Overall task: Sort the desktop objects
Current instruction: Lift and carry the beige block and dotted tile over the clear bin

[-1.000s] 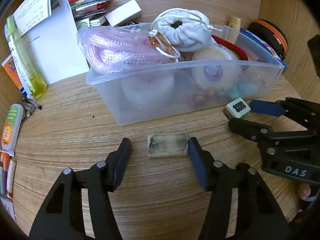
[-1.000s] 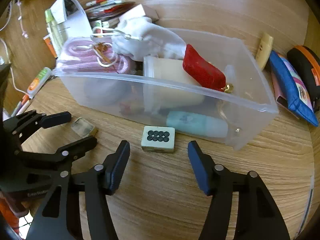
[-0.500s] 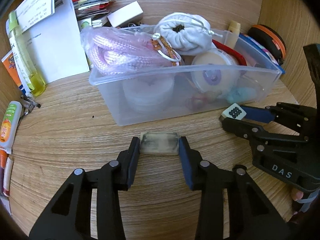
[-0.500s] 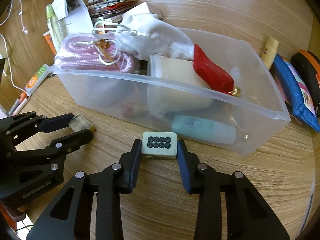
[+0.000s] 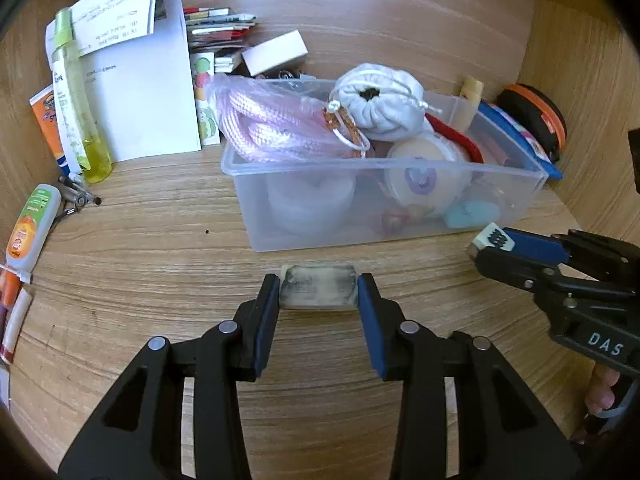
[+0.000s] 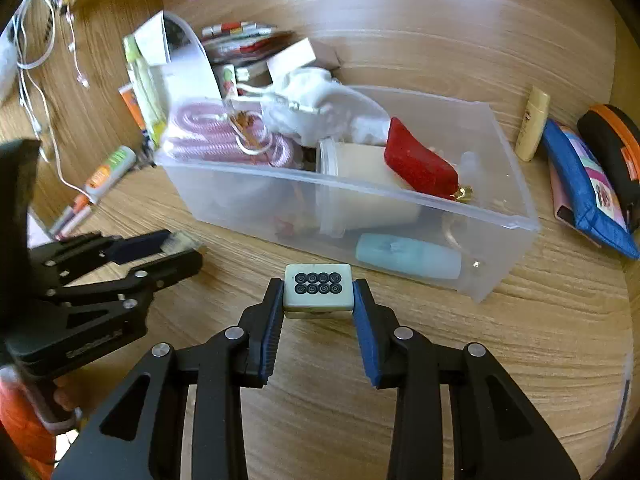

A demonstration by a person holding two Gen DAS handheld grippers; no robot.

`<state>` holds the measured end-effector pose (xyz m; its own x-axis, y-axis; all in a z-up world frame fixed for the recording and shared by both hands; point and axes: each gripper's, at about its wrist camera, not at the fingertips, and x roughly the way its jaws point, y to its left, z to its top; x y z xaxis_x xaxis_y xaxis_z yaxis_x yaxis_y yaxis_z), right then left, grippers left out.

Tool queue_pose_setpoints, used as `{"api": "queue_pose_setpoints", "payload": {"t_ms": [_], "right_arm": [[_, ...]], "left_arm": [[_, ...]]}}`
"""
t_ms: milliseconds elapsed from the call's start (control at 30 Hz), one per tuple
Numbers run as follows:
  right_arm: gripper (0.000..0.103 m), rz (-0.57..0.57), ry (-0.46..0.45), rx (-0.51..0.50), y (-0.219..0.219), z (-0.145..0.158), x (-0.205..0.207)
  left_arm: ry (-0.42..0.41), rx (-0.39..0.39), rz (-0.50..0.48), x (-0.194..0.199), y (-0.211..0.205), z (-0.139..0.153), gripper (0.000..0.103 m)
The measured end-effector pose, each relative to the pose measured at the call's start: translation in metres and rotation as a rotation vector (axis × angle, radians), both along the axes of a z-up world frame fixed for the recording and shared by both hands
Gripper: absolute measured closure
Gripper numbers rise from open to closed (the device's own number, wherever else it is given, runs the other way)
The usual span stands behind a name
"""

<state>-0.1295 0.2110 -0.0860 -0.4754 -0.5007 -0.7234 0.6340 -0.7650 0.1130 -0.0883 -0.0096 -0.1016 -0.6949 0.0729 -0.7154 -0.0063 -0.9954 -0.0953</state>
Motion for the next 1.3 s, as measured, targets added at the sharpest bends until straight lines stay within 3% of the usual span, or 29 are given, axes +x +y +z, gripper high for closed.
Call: {"api": "queue_pose_setpoints", "payload": {"t_ms": [267, 867, 1300], "right_arm": [[0.072, -0.025, 0.056, -0.011, 0.007, 0.023, 0.004], [0.072, -0.014, 0.196, -0.092, 0.021, 0.077, 0.007], [0.072, -0.047, 0.257, -0.104, 0.032, 0.097, -0.013]], "left_arm": [[0.062, 0.020, 0.006, 0.010, -0.001, 0.024, 0.064], [0.208, -0.036, 0.052, 0.012, 0.005, 0.082, 0.064], [0.240, -0.008, 0.067, -0.008, 0.000, 0.107, 0.064]]}}
